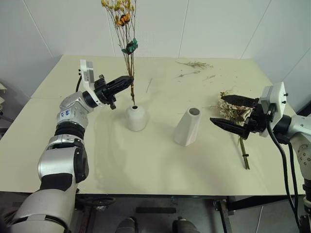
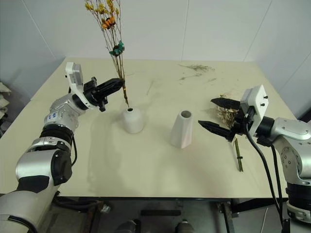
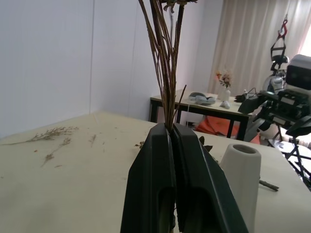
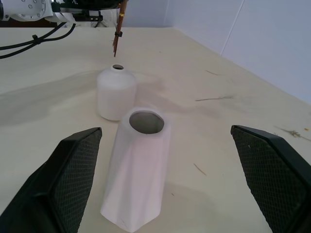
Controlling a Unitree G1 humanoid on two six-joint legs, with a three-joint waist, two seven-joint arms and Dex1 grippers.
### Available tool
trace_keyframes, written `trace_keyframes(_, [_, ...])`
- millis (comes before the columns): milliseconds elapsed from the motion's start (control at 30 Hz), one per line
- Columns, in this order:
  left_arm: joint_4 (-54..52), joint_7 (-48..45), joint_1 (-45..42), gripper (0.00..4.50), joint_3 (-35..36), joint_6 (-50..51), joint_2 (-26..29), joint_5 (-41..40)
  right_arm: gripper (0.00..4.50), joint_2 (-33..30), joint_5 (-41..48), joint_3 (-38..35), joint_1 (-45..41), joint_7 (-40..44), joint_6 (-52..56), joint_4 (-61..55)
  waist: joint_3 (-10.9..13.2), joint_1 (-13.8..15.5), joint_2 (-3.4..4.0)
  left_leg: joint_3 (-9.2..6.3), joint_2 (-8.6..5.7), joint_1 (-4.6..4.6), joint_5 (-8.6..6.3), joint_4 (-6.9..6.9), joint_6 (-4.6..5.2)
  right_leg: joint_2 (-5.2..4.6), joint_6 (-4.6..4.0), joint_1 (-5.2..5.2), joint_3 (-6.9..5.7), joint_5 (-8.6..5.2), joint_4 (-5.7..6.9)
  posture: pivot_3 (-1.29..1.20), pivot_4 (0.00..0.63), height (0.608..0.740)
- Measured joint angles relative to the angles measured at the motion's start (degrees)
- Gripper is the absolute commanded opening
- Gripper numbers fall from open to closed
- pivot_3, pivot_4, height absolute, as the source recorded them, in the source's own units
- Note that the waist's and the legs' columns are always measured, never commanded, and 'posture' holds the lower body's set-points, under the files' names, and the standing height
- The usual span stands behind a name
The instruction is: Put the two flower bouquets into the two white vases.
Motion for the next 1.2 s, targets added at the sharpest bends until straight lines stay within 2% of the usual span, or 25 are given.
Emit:
trace_keyframes(300, [3.26, 2.15, -0.49, 0.03, 1.71, -3.38, -1.12, 1.96, 4.50, -1.70, 4.84, -0.10, 0.32, 0.62, 4.22, -2.26, 0.00, -0.07, 0.00, 0.00, 0.00, 0.00, 0.00, 0.01, 0.00, 0.00, 0.00, 0.00, 0.00, 0.00, 0.05, 0.00, 0.150, 0.740])
trace_keyframes(533, [3.44, 2.47, -0.96, 0.03, 2.58, -4.56, -1.63, 2.29, 4.50, -1.97, 10.37, -0.49, -5.58, 0.07, 7.83, -2.69, 0.00, -0.03, 0.00, -0.01, 0.01, 0.01, 0.01, 0.06, 0.02, 0.01, 0.00, -0.03, 0.00, 0.00, 0.18, 0.00, 0.150, 0.740])
trace_keyframes(767, [3.46, 2.80, -1.00, 0.03, 3.35, -5.49, -1.67, 2.97, 4.50, -2.00, 11.03, -0.48, -8.15, 0.09, 8.72, -2.40, 0.00, -0.04, 0.00, -0.01, 0.01, 0.00, -0.01, 0.07, 0.06, 0.01, 0.00, -0.04, 0.00, 0.00, 0.21, 0.00, 0.150, 0.740])
trace_keyframes(1200, [3.46, 2.83, -0.70, 0.03, 3.67, -6.44, -2.84, 4.39, 4.50, -2.24, 10.89, -0.21, -7.95, 1.14, 8.71, -1.83, 0.00, -0.06, 0.00, -0.01, 0.01, 0.00, -0.10, 0.17, 0.26, 0.01, 0.00, -0.09, 0.01, 0.00, 0.39, 0.00, 0.150, 0.740])
